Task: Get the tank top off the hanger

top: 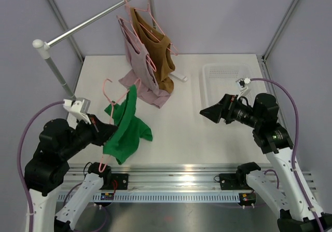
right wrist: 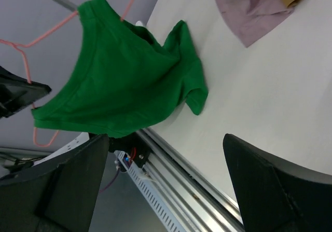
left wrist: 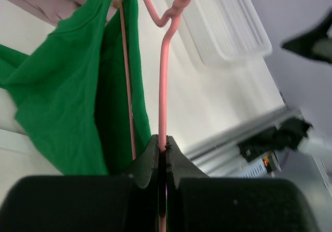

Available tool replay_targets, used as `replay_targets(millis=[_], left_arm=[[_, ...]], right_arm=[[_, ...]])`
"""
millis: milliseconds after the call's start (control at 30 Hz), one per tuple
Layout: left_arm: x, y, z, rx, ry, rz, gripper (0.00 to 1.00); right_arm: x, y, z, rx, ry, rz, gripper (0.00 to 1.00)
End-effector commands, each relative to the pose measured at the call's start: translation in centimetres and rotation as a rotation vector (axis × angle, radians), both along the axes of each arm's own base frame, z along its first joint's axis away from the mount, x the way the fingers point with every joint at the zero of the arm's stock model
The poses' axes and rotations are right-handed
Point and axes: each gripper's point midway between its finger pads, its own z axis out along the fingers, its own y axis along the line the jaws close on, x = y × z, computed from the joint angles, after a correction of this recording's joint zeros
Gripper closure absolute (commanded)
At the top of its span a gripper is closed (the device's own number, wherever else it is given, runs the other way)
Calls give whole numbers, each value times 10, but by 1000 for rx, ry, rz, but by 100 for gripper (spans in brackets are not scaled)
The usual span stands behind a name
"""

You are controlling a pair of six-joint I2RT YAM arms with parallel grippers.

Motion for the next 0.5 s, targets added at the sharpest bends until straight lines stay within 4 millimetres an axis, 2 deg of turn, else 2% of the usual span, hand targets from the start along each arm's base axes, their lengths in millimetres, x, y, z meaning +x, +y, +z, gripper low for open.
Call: replay_targets(millis=[0,33,100,133,167,267,333,367,400,467], left_arm=[[-32,-34,-20,-58,54,-274,100],[-33,-39,-37,-68,101,-306,100],[-39,-49,-50,-98,139,-378,100],[-38,-53,-67,-113,194,-392,100],[-36,-59,-67,-136,188,-425,100],[-29,-69,-78,-193,211,-455,100],[-23,-77,-73,-244,195,-474,100],[-21,-79,-78,-260,208,-472,100],[-19,-82,-78,-279,213,-480,100],[-17,-90,-75,-328,222,-507,100]], right_arm=[[0,25,26,162,-53,138,1],[-1,31,19,169,-40,156,2],[8,37,12,170,-48,138,2],[3,47,8,165,-44,162,2],[13,48,4,146,-55,118,2],[19,62,-11,114,-52,76,2],[26,65,-30,82,-36,26,2],[26,73,-38,76,-22,35,2],[27,76,-53,54,7,31,2],[32,91,-60,63,-9,48,5]])
